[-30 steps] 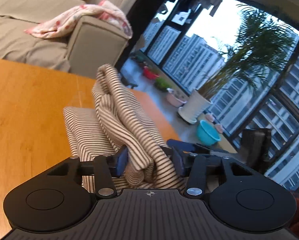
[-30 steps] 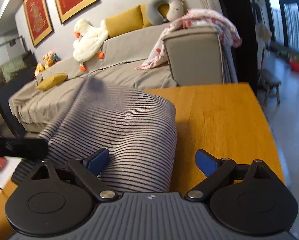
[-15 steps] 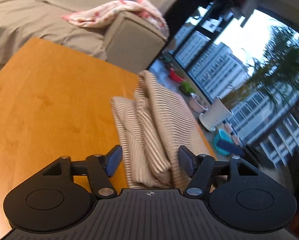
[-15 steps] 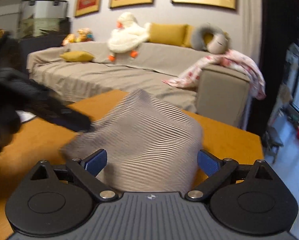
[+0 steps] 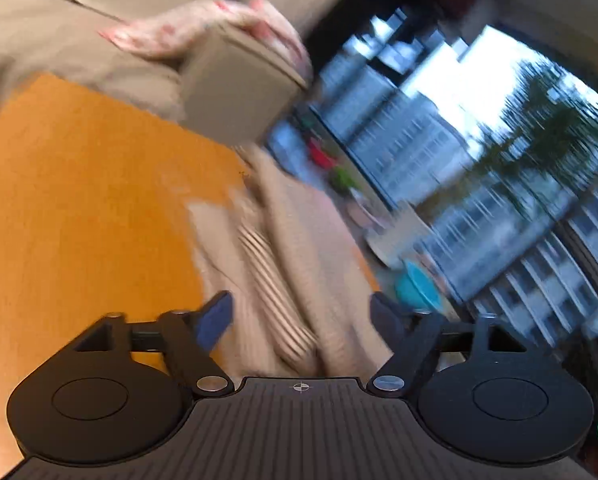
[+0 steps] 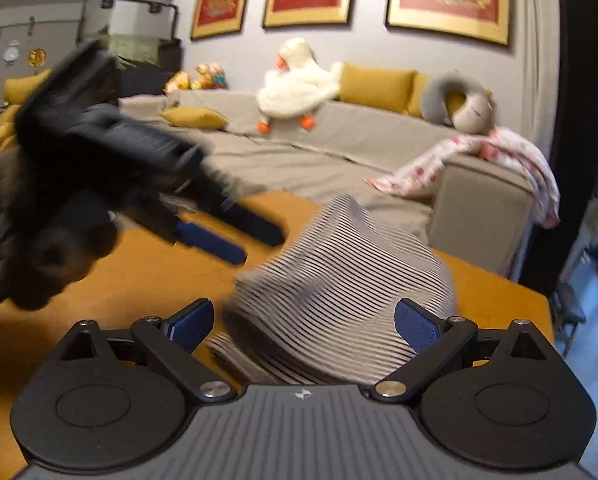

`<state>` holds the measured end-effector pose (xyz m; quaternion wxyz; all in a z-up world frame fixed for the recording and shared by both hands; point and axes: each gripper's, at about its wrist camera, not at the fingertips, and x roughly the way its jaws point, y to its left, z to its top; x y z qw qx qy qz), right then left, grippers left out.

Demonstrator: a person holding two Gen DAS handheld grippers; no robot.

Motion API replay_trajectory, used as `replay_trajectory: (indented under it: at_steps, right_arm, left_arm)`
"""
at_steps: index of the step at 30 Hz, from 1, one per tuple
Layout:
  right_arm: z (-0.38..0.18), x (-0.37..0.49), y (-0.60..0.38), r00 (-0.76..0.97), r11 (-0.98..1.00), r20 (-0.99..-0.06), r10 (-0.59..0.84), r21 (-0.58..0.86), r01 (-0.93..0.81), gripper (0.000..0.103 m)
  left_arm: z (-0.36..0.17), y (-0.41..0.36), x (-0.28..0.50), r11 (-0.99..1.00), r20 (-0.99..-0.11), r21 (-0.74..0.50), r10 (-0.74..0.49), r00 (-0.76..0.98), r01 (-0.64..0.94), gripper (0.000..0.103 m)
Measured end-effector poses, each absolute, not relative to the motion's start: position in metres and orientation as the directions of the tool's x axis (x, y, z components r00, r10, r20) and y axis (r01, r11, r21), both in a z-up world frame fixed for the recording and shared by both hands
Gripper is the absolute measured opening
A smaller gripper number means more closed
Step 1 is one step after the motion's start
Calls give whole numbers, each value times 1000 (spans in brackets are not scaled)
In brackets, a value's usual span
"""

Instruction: Fold clothes

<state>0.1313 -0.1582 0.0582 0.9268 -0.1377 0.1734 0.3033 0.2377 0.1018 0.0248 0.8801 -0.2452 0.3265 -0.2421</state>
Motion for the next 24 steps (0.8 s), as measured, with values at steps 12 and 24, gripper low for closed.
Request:
replay_trajectory:
  at_steps: [12,24]
  right_arm:
    - [43,155,-122,872,884,-379,309,-223,-411,71]
    - [65,158,-135,850,864,-359,386,-184,-469,29]
  left_arm:
    - [20,127,227,823,-533,-559,-451,716,102,84]
    - [11,95,233,787,-539,-567,-577,613,243,37]
